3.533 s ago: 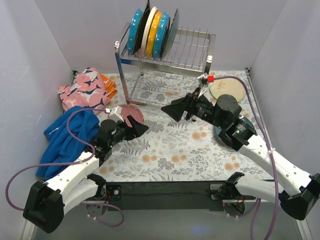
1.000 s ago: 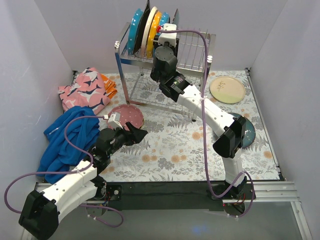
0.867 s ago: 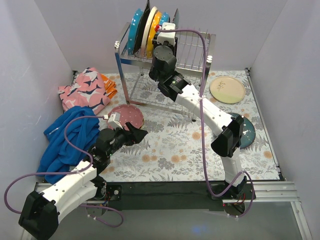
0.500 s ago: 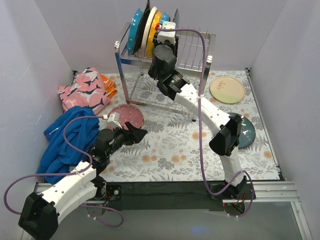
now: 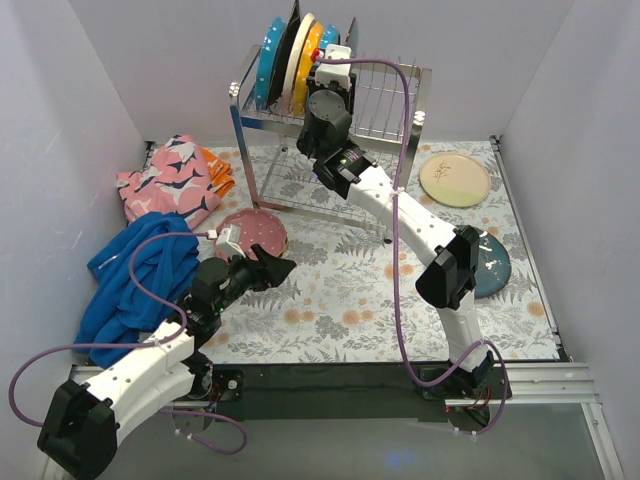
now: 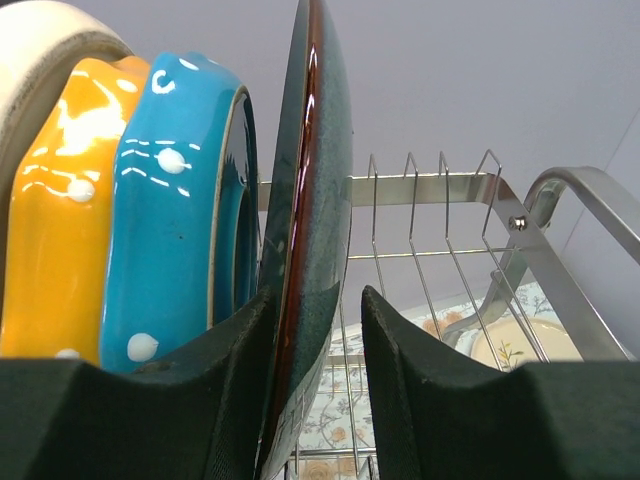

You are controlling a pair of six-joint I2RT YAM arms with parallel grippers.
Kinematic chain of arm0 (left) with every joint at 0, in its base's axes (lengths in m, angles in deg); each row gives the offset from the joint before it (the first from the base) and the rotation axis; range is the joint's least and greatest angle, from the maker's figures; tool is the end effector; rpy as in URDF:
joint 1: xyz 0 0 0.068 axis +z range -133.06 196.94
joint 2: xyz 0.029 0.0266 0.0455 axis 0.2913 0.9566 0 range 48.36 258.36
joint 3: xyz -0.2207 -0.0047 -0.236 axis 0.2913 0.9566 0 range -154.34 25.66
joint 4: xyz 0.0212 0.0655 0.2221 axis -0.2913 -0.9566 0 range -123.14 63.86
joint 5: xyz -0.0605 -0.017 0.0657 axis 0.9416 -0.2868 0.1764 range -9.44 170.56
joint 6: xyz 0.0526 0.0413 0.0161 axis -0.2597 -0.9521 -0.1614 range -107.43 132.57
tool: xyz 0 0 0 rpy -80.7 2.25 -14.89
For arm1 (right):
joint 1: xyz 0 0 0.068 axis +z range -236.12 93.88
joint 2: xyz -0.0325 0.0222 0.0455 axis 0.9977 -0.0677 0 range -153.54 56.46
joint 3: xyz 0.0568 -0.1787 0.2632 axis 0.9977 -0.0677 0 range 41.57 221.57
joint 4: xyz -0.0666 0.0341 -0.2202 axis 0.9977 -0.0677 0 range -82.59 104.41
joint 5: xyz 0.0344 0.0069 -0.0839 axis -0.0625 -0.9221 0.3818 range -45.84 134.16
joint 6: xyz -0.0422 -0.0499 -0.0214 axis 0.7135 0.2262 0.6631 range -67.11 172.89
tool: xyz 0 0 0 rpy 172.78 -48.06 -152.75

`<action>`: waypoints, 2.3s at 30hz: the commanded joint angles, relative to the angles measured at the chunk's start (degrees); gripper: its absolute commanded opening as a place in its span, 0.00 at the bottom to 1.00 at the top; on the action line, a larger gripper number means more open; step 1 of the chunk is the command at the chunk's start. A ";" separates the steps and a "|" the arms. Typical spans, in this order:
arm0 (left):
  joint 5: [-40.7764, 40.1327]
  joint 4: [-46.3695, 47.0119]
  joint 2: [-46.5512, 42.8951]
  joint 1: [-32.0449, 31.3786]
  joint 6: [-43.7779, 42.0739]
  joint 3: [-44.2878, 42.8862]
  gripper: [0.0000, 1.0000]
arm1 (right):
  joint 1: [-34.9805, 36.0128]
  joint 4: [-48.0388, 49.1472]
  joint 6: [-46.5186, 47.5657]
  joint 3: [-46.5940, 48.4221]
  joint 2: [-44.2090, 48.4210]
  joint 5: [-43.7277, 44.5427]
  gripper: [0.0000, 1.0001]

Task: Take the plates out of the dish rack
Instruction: Unload the plate from the dish rack.

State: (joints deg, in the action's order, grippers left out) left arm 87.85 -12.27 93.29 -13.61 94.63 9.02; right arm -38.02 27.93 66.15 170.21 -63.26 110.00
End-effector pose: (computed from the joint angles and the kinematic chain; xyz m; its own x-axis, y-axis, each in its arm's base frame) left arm 0.1155 -0.0763 0.2558 -0.6337 -0.7667 -0.1026 -0.1280 0.2347 -0.9636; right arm 0.3502 0.3145 0.5171 0.1887 0.0698 -0.9795 0.3102 0.9421 0.1269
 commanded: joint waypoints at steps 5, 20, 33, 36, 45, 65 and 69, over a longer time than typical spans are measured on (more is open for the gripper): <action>-0.61 0.37 -1.77 -0.22 -0.68 0.38 0.65 | -0.90 4.32 -1.13 1.35 -0.43 0.51 0.44; -0.26 -0.07 -3.09 -0.22 -0.41 0.30 0.65 | -1.34 6.52 0.19 2.85 -2.36 0.86 0.39; -0.96 -1.74 -5.90 -0.22 -0.94 -0.06 0.65 | -1.07 9.51 1.51 2.58 -1.39 0.86 0.01; -1.14 -1.74 -6.17 -0.22 -0.94 0.12 0.65 | -0.72 10.91 2.03 2.32 -1.13 1.39 0.01; -1.14 -1.83 -4.32 -0.22 -1.20 -0.41 0.65 | -0.11 17.59 1.51 3.89 0.28 -0.89 0.01; -1.58 -2.09 -4.32 -0.22 -1.38 -0.50 0.65 | 0.33 25.77 5.99 4.08 4.06 -8.27 0.01; -1.58 -2.09 -4.23 -0.22 -1.38 -0.58 0.65 | 0.94 28.75 8.10 2.42 5.29 -8.45 0.01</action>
State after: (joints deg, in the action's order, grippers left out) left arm 87.11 -14.11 89.18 -13.63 94.17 9.10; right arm -38.75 42.01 74.34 171.11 -65.86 108.32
